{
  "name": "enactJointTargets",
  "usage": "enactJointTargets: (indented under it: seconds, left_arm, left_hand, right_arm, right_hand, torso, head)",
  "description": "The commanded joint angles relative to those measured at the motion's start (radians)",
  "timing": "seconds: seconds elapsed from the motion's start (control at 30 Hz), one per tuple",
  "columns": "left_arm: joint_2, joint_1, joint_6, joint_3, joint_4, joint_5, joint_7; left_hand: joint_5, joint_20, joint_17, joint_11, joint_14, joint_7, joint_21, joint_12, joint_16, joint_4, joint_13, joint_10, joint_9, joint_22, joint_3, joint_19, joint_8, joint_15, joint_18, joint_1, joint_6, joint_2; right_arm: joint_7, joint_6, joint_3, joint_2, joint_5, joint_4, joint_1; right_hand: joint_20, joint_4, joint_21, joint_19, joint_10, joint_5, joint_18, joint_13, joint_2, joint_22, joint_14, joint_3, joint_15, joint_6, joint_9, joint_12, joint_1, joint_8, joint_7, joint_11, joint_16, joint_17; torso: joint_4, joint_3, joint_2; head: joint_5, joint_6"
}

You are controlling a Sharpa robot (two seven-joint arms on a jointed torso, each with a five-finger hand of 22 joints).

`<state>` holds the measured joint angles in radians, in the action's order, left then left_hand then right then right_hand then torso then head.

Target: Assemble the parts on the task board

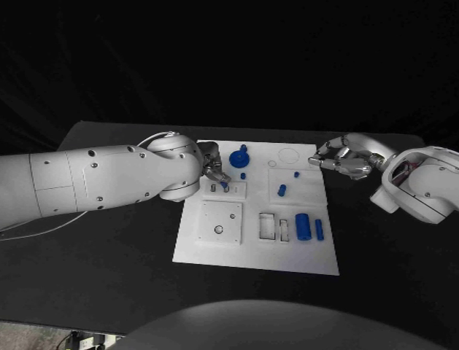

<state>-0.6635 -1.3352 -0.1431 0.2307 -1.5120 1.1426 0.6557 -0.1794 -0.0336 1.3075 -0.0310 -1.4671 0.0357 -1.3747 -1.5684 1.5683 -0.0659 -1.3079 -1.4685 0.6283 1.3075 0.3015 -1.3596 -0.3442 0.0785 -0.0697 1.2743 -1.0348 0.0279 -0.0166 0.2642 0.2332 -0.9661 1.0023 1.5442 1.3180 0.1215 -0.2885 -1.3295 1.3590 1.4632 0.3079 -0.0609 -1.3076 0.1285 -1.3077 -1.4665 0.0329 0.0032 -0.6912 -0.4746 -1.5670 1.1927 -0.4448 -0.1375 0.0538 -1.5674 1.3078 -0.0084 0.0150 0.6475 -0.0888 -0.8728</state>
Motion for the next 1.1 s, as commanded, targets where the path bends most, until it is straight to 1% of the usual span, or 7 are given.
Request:
enactJointTargets:
  seconds: [0.03,0.2,0.53,1.1]
  left_arm:
    - [0.001,0.001,-0.004,0.000,0.000,0.015,0.000]
    - [0.004,0.002,-0.001,0.000,0.004,0.015,0.000]
    - [0.009,0.009,0.011,0.000,0.010,0.015,0.001]
    - [0.013,0.018,0.019,0.000,0.018,0.015,0.000]
  left_hand:
    - [-0.003,0.002,0.263,-0.010,-0.104,-0.006,0.005,-0.002,0.002,-0.003,-0.263,-0.102,0.001,0.011,0.000,-0.002,-0.003,0.005,-0.002,-0.004,-0.004,-0.003]
    - [-0.001,0.002,0.263,-0.009,-0.104,-0.006,0.009,-0.002,0.002,-0.008,-0.263,-0.102,0.001,0.008,-0.003,0.001,-0.003,0.005,-0.003,-0.008,-0.003,-0.002]
    - [0.002,0.002,0.263,-0.009,-0.104,-0.006,0.012,-0.002,0.002,-0.013,-0.263,-0.102,0.002,0.005,-0.005,0.003,-0.003,0.005,-0.004,-0.011,-0.002,-0.002]
    - [0.008,0.002,0.263,-0.009,-0.104,-0.006,0.016,-0.002,0.002,-0.020,-0.263,-0.102,0.002,0.002,-0.007,0.005,-0.002,0.005,-0.005,-0.015,-0.001,-0.003]
  right_arm:
    - [-0.010,-0.001,0.000,0.001,0.008,-0.001,-0.001]
    - [-0.009,-0.002,0.000,0.001,0.008,0.000,-0.001]
    - [-0.008,-0.005,0.000,-0.002,0.008,0.002,-0.001]
    - [-0.007,-0.008,0.000,-0.002,0.008,0.002,-0.001]
  right_hand:
    - [0.000,0.001,0.008,-0.006,0.108,-0.003,-0.008,-0.263,0.000,-0.171,-0.104,0.002,0.007,0.010,0.002,-0.004,0.009,0.007,-0.001,0.007,-0.003,0.263]
    - [0.000,0.001,0.008,-0.006,0.108,-0.003,-0.008,-0.263,0.000,-0.171,-0.104,0.002,0.007,0.010,0.002,-0.004,0.009,0.007,-0.001,0.007,-0.003,0.263]
    - [0.000,0.001,0.008,-0.006,0.108,-0.003,-0.008,-0.263,0.000,-0.171,-0.104,0.002,0.007,0.010,0.002,-0.004,0.009,0.007,-0.001,0.007,-0.003,0.263]
    - [0.000,0.001,0.008,-0.006,0.108,-0.003,-0.008,-0.263,0.000,-0.171,-0.104,0.002,0.007,0.010,0.002,-0.004,0.009,0.007,-0.001,0.007,-0.003,0.263]
  torso:
    - [-0.0010,-0.0005,0.001]
    - [-0.0009,0.0003,0.001]
    - [-0.0009,-0.0005,0.000]
    - [-0.0010,-0.0003,0.000]
  head:
    - [-0.001,0.000]
    - [-0.002,0.000]
    - [-0.001,0.000]
    - [-0.003,0.000]
